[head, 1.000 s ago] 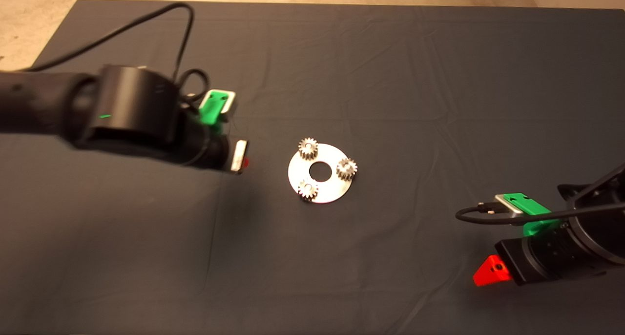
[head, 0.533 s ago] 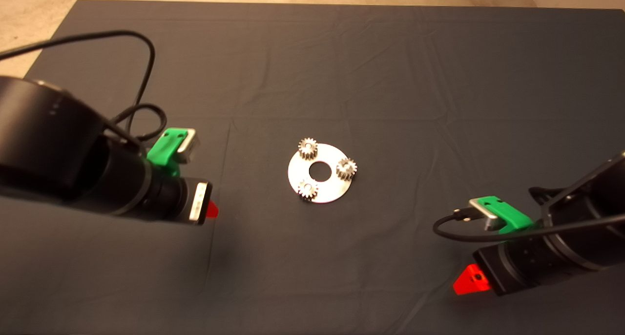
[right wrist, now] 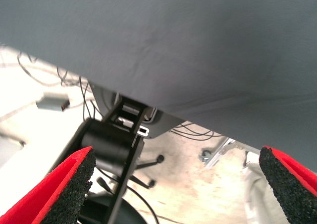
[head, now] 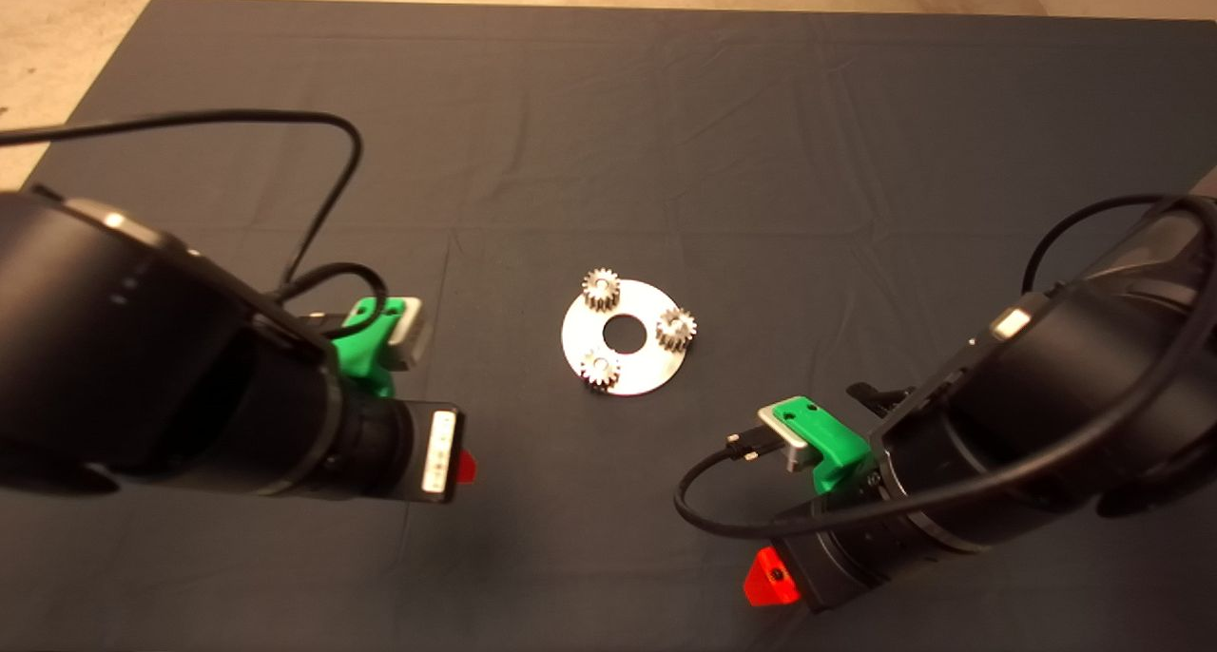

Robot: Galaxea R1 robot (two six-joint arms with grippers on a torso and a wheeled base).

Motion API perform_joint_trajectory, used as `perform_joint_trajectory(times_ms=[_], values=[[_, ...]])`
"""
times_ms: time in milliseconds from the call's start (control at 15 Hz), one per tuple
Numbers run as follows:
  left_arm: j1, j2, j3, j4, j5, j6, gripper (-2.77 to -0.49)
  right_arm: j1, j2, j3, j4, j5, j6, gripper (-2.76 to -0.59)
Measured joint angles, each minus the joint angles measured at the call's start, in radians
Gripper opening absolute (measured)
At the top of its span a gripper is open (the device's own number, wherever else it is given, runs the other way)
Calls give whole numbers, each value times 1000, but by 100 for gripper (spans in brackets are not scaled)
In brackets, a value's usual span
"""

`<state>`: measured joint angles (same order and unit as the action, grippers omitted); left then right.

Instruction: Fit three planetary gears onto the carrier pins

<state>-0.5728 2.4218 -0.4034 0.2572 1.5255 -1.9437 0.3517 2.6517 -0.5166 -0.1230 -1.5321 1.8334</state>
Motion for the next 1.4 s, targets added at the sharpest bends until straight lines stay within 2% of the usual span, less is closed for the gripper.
perform_joint_trajectory(times_ms=[133,200,333,400,467,600,733,867,933,1133,1267,1400], values=[[-4,50,0,0,-2,-42,-164,18,29,-12,-1,-5,40,-89],[-4,77,0,-2,0,-62,-164,36,52,-17,-1,-6,55,-89],[-4,123,-2,-5,1,-95,-163,80,107,-34,-4,3,76,-85],[-4,141,-3,-6,0,-114,-156,88,114,-37,-4,3,79,-76],[-5,153,-3,-8,0,-126,-152,92,117,-42,-4,1,85,-76],[-5,164,-2,-21,1,-149,-150,96,124,-49,-4,-2,91,-76],[-5,172,-1,-34,0,-182,-137,112,137,-52,-4,-1,94,-61],[-5,175,4,-52,1,-199,-136,114,142,-52,-4,-2,98,-61],[-5,178,8,-64,0,-207,-126,114,144,-53,-4,-2,98,-61],[-5,180,20,-98,1,-232,-123,114,153,-54,-4,-1,99,-61],[-5,180,28,-117,1,-248,-108,116,154,-54,-4,-2,102,-61],[-5,180,29,-134,0,-256,-108,123,158,-54,-4,-1,103,-61]])
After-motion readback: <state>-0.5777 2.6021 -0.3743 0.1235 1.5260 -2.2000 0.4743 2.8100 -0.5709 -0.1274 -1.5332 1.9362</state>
